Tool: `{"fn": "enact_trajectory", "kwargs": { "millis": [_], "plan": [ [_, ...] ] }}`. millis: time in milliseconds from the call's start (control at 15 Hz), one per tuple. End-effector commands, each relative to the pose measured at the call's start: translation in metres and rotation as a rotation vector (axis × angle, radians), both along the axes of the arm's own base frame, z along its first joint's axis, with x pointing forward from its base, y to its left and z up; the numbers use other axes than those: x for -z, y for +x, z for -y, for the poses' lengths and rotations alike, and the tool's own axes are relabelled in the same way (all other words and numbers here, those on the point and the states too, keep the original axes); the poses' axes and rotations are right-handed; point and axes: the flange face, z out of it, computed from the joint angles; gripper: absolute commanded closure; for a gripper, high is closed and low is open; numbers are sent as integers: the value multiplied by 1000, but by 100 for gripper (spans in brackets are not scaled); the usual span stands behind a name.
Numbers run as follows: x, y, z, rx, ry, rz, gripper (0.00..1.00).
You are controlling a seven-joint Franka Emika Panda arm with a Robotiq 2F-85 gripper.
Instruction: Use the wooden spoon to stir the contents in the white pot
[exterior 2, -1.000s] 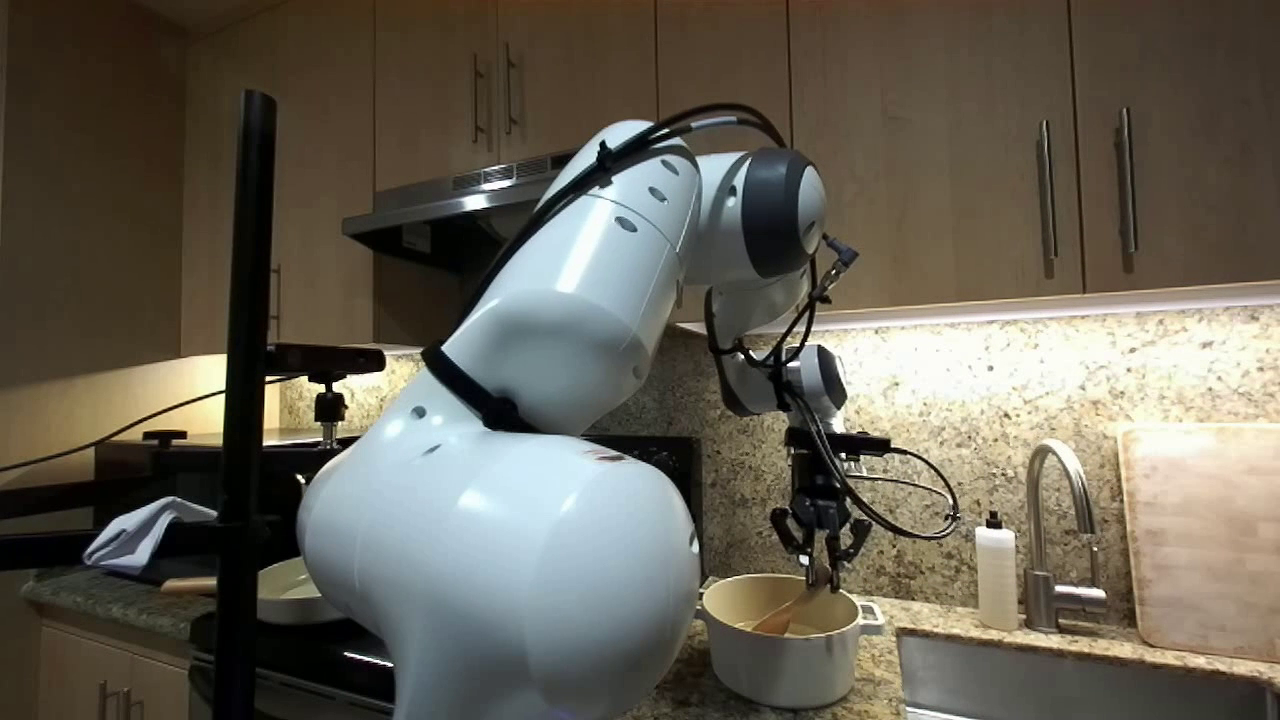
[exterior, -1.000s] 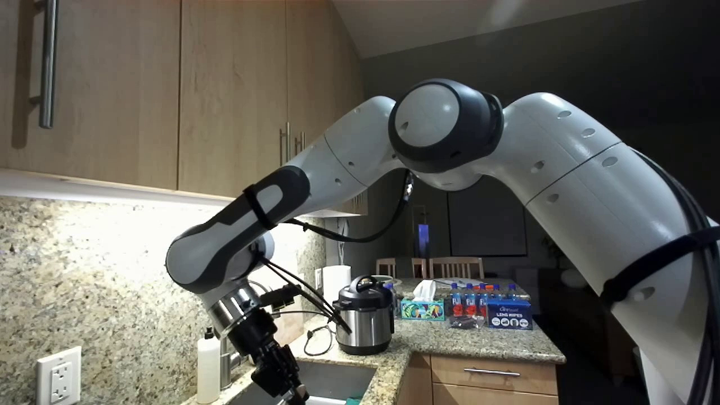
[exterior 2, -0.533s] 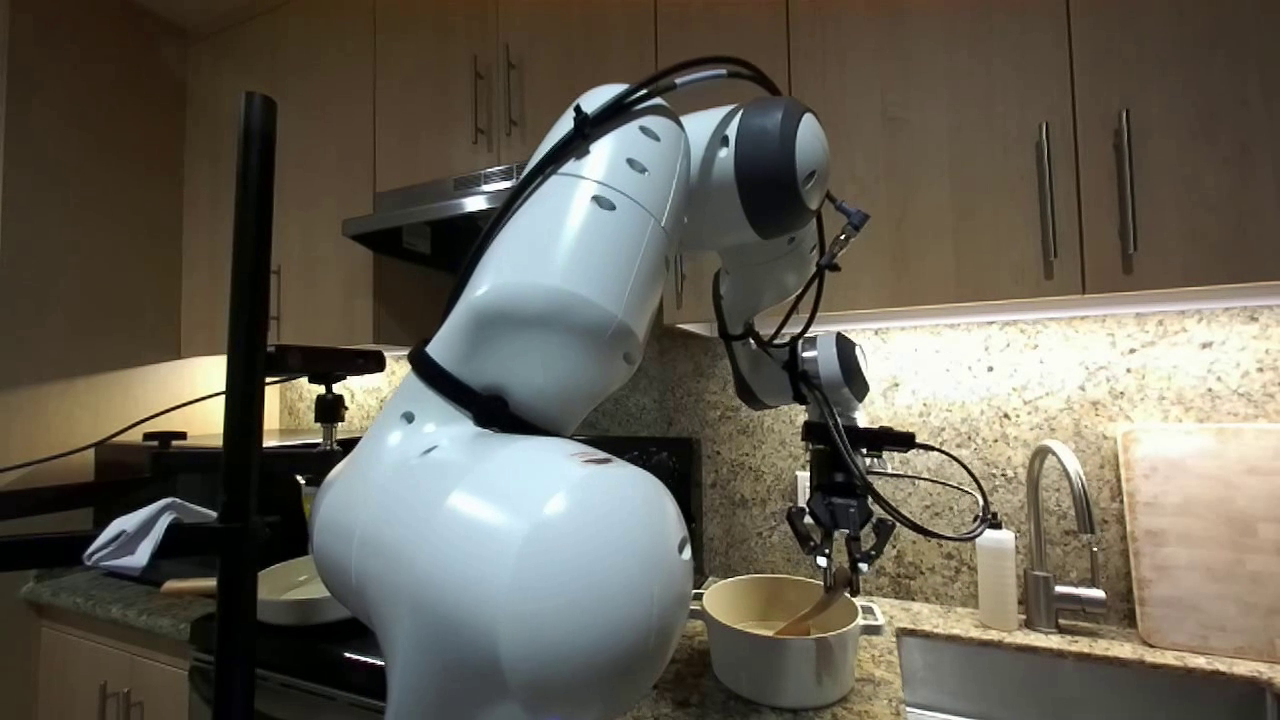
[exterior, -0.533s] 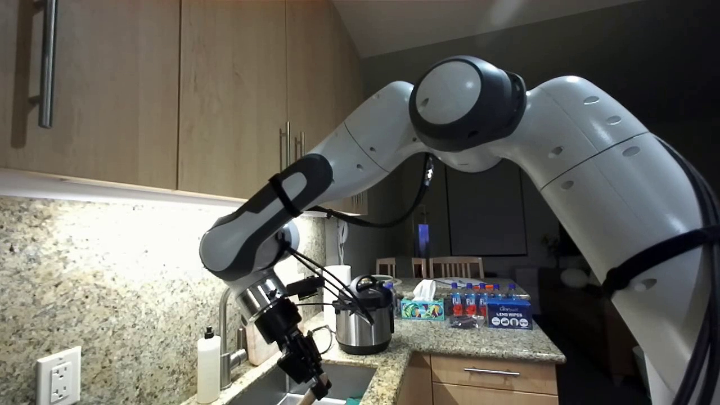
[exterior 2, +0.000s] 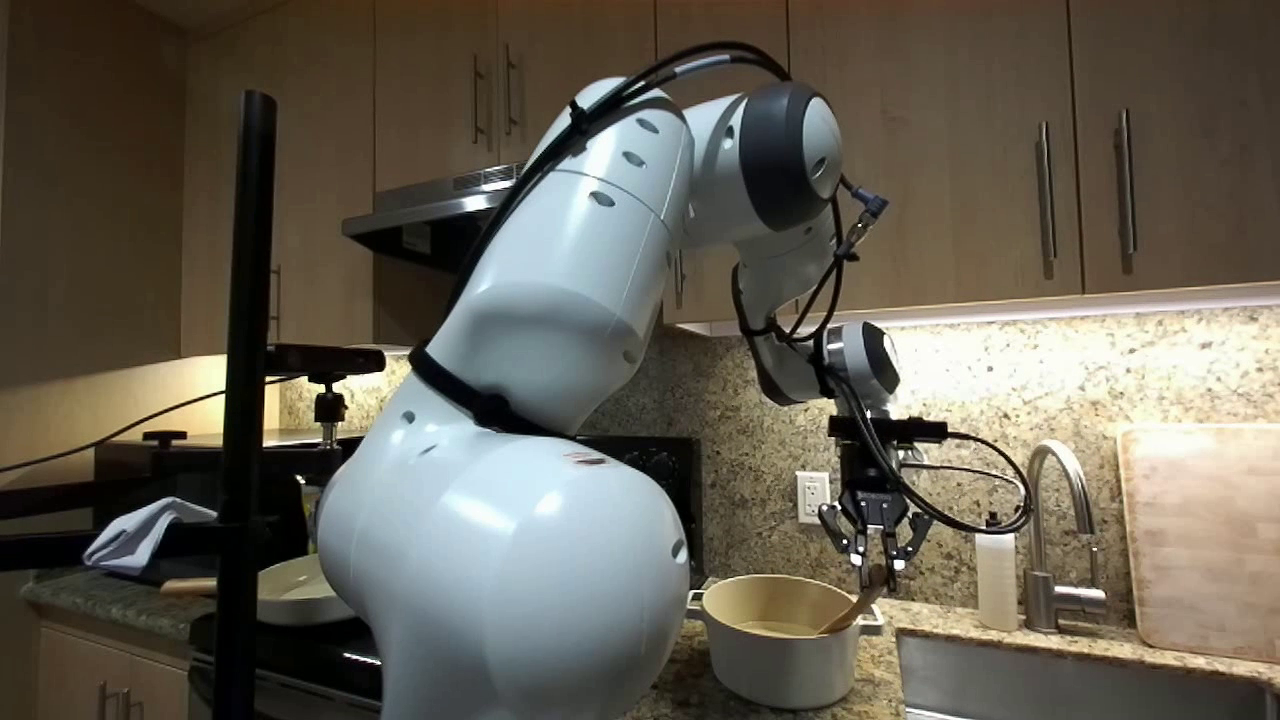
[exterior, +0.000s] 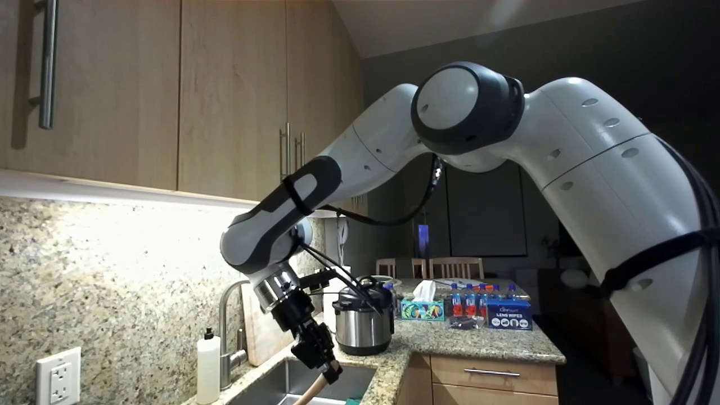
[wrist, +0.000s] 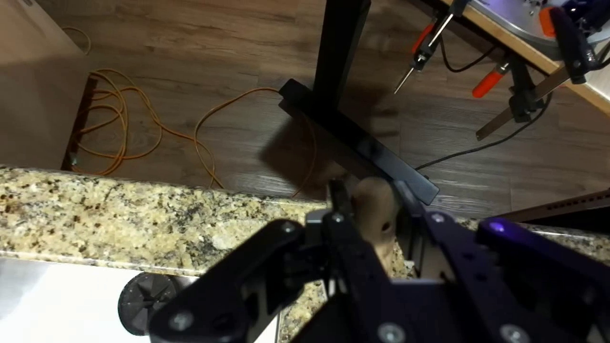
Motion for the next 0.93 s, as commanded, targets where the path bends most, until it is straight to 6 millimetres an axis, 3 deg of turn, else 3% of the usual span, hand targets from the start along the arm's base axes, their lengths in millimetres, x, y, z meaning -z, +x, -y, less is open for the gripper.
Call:
{"fn": "enact_trajectory", "kwargs": {
  "millis": [0,400,867],
  "plan": [
    [-1,0,-19,-6,-157,35,92],
    [15,-8,-62,-72,-423,-22,92],
    [25,8,-86,-92,-408,-115,92]
  ]
}}
